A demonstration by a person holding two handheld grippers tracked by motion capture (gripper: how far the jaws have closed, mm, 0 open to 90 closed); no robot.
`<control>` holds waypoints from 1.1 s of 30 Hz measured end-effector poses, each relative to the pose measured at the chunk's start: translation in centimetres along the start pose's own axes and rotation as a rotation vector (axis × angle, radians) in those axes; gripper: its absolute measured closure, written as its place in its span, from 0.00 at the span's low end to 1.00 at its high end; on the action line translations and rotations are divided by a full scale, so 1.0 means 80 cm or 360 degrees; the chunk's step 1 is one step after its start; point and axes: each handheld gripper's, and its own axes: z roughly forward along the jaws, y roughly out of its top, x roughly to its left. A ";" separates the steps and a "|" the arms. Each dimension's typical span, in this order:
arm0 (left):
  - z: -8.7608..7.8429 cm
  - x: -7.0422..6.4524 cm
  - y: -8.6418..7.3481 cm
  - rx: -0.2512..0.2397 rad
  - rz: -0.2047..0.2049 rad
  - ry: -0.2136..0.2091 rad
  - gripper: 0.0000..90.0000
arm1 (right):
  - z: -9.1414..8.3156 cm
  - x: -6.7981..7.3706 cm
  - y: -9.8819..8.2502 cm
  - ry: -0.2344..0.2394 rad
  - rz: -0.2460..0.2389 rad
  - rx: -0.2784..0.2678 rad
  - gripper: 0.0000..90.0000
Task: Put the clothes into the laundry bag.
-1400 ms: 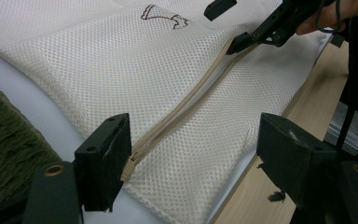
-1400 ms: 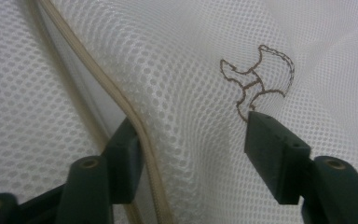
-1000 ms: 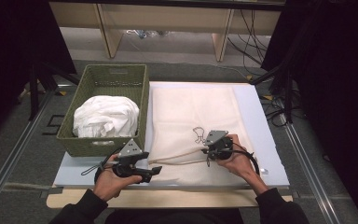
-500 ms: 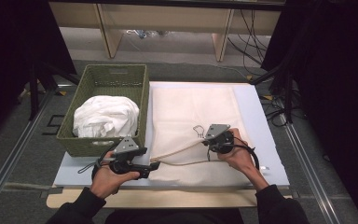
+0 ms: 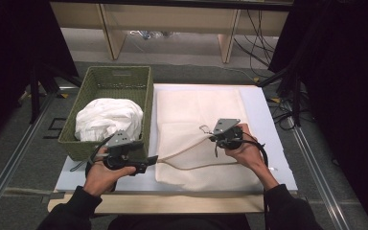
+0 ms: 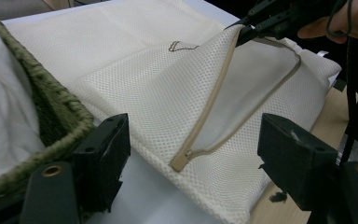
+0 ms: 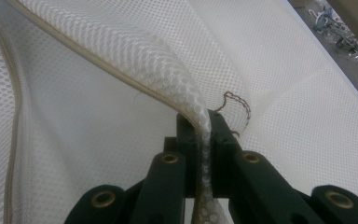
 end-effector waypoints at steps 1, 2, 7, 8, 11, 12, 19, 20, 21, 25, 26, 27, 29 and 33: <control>-0.002 0.002 0.003 -0.0003 -0.0001 0.0010 0.28 | 0.000 -0.002 0.001 -0.0023 0.0000 -0.0019 0.96; -0.004 0.005 0.006 -0.0017 0.0017 0.0014 0.28 | -0.001 -0.004 0.003 -0.0003 -0.0013 -0.0009 0.96; -0.010 0.018 0.018 -0.0028 -0.0006 0.0067 0.27 | -0.004 -0.009 0.009 -0.0015 -0.0012 -0.0025 0.96; -0.012 0.021 0.019 -0.0018 0.0005 0.0085 0.27 | -0.005 -0.010 0.010 -0.0023 -0.0008 -0.0026 0.96; -0.014 0.029 0.022 -0.0021 -0.0013 0.0115 0.27 | -0.007 -0.013 0.012 -0.0022 -0.0008 -0.0035 0.96; -0.014 0.029 0.022 -0.0021 -0.0013 0.0115 0.26 | -0.008 -0.014 0.013 -0.0026 -0.0011 -0.0035 0.96; -0.023 0.052 0.033 0.0041 0.0004 0.0215 0.24 | -0.011 -0.015 0.017 -0.0030 -0.0021 -0.0038 0.96; -0.024 0.055 0.035 0.0035 0.0000 0.0227 0.24 | -0.011 -0.016 0.017 -0.0034 -0.0020 -0.0039 0.96; -0.025 0.057 0.036 0.0026 -0.0016 0.0238 0.24 | -0.012 -0.016 0.018 -0.0037 -0.0016 -0.0038 0.96; -0.029 0.073 0.043 0.0032 -0.0018 0.0301 0.24 | -0.014 -0.017 0.020 -0.0040 -0.0003 -0.0034 0.96; -0.032 0.078 0.046 0.0056 0.0021 0.0320 0.23 | -0.014 -0.016 0.022 -0.0038 0.0008 -0.0030 0.96; -0.033 0.081 0.048 0.0054 0.0031 0.0326 0.23 | -0.014 -0.018 0.023 -0.0043 -0.0027 -0.0042 0.96; -0.035 0.091 0.052 0.0075 0.0030 0.0332 0.23 | -0.014 -0.017 0.025 -0.0034 0.0000 -0.0027 0.96; -0.037 0.116 0.058 0.0092 0.0032 0.0363 0.23 | -0.013 -0.017 0.027 -0.0031 -0.0023 -0.0039 0.96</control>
